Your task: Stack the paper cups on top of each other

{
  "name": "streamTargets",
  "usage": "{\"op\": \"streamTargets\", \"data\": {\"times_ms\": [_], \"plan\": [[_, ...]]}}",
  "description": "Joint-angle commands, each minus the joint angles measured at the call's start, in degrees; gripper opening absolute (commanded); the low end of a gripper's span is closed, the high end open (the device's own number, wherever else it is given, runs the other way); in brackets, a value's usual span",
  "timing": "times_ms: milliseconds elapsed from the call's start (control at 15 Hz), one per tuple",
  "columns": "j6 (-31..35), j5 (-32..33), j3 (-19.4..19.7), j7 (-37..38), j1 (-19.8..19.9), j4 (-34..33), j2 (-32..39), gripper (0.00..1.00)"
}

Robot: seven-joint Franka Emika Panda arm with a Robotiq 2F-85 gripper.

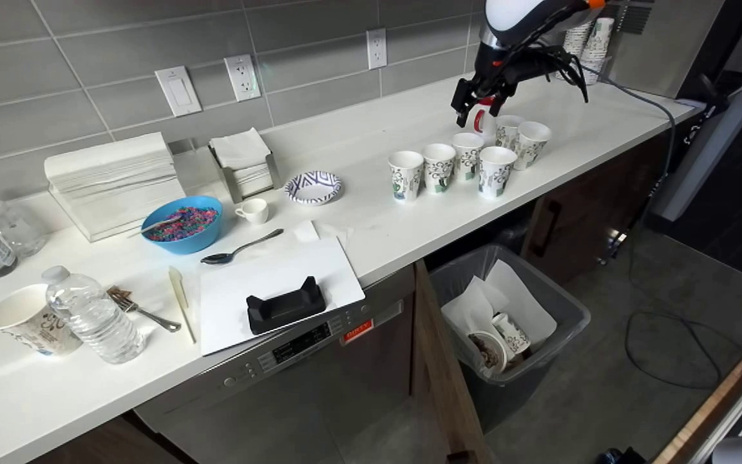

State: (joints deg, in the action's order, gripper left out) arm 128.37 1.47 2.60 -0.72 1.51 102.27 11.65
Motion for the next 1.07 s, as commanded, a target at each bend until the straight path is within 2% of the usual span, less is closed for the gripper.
{"op": "streamTargets", "data": {"times_ms": [0,467,1000], "plan": [[4.7,-1.02,0.04,3.32,0.32,6.95,-2.25,1.0],[15.14,-0.13,0.73,6.23,0.39,12.97,-1.02,1.0],[17.78,1.39,2.08,7.76,0.47,12.7,2.02,1.0]]}}
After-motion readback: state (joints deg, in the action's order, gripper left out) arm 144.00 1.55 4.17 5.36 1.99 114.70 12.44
